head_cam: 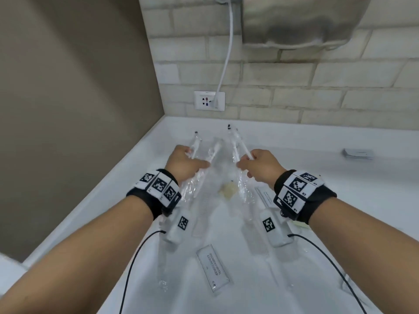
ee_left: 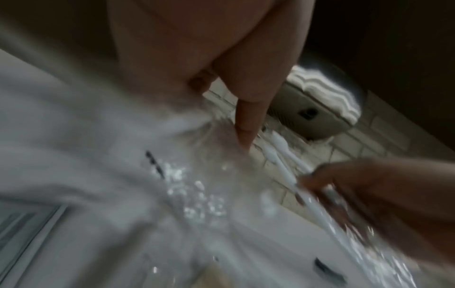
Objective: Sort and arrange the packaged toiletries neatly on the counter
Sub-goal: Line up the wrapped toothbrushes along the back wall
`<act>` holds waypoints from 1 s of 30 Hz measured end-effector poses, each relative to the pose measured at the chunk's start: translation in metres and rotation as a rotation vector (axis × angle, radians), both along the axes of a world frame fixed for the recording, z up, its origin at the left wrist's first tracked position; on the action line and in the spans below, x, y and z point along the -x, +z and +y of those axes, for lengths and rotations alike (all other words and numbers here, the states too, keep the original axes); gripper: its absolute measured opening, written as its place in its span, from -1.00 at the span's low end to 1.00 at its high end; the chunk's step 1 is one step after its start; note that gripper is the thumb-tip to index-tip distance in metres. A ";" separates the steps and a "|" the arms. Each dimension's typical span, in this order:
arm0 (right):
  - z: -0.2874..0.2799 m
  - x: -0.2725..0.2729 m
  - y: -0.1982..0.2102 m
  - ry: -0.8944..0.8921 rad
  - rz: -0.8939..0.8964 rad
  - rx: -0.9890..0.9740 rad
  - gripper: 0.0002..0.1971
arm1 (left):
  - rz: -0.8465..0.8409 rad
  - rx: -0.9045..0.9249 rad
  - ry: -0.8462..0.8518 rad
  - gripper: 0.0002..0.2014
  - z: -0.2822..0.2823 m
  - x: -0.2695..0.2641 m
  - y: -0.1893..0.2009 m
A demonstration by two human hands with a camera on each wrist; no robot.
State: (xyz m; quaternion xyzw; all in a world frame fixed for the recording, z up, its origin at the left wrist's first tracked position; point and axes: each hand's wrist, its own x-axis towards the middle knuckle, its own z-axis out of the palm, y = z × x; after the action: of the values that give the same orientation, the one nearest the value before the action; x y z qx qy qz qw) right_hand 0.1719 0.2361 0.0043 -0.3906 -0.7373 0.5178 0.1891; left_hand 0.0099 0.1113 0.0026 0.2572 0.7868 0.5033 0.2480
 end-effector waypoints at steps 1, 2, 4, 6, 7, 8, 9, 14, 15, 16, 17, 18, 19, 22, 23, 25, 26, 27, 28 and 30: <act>0.001 0.004 0.000 -0.006 0.006 0.021 -0.92 | -0.034 -0.040 0.020 -0.37 -0.001 0.010 0.005; 0.002 0.008 0.000 -0.009 0.013 0.049 -0.92 | -0.076 -0.073 0.035 -0.39 -0.002 0.018 0.009; 0.000 0.018 0.000 0.005 0.024 0.101 -0.93 | -0.147 -0.115 0.030 -0.51 -0.005 0.034 0.014; -0.008 0.030 0.001 0.037 0.026 0.120 -0.95 | -0.202 -0.154 0.014 -0.66 -0.011 0.045 0.015; -0.014 0.035 0.002 0.051 0.022 0.122 -0.94 | -0.222 -0.170 0.012 -0.69 -0.015 0.050 0.014; -0.021 0.042 0.001 0.067 0.018 0.133 -0.90 | -0.230 -0.181 0.015 -0.70 -0.018 0.054 0.013; -0.030 0.048 0.000 0.088 0.014 0.170 -0.87 | -0.230 -0.186 0.019 -0.70 -0.022 0.057 0.012; -0.083 0.075 -0.033 0.216 -0.141 0.301 -0.71 | -0.176 -0.171 0.050 -0.60 -0.047 0.070 0.013; -0.094 0.078 -0.042 0.252 -0.196 0.274 -0.64 | -0.161 -0.172 0.052 -0.60 -0.052 0.073 0.014; -0.104 0.081 -0.050 0.288 -0.238 0.253 -0.58 | -0.146 -0.173 0.053 -0.61 -0.058 0.076 0.015; -0.114 0.082 -0.056 0.321 -0.277 0.230 -0.53 | -0.131 -0.173 0.054 -0.63 -0.063 0.078 0.015; -0.122 0.084 -0.062 0.353 -0.316 0.193 -0.51 | -0.123 -0.173 0.054 -0.65 -0.069 0.080 0.015; -0.129 0.085 -0.065 0.387 -0.362 0.139 -0.50 | -0.120 -0.173 0.051 -0.64 -0.075 0.081 0.014; -0.146 0.088 -0.071 0.457 -0.490 -0.080 -0.46 | -0.111 -0.161 0.052 -0.65 -0.088 0.083 0.012; -0.150 0.089 -0.072 0.466 -0.515 -0.132 -0.46 | -0.112 -0.166 0.055 -0.69 -0.091 0.082 0.011; -0.155 0.093 -0.072 0.471 -0.548 -0.192 -0.54 | -0.116 -0.177 0.061 -0.73 -0.094 0.079 0.010; -0.156 0.094 -0.072 0.473 -0.558 -0.211 -0.58 | -0.116 -0.179 0.064 -0.71 -0.094 0.077 0.010; -0.155 0.096 -0.072 0.477 -0.568 -0.214 -0.61 | -0.114 -0.184 0.066 -0.69 -0.094 0.075 0.010; -0.154 0.098 -0.071 0.481 -0.573 -0.203 -0.62 | -0.116 -0.188 0.064 -0.67 -0.094 0.073 0.010; -0.147 0.099 -0.070 0.482 -0.579 -0.147 -0.68 | -0.115 -0.193 0.062 -0.64 -0.092 0.070 0.009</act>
State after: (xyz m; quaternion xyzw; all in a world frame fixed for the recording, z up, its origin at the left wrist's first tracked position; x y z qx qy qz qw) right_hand 0.0734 0.0890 -0.0654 -0.3214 -0.8661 0.3613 -0.1264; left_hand -0.0605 0.0191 0.0112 0.2262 0.7268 0.5980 0.2511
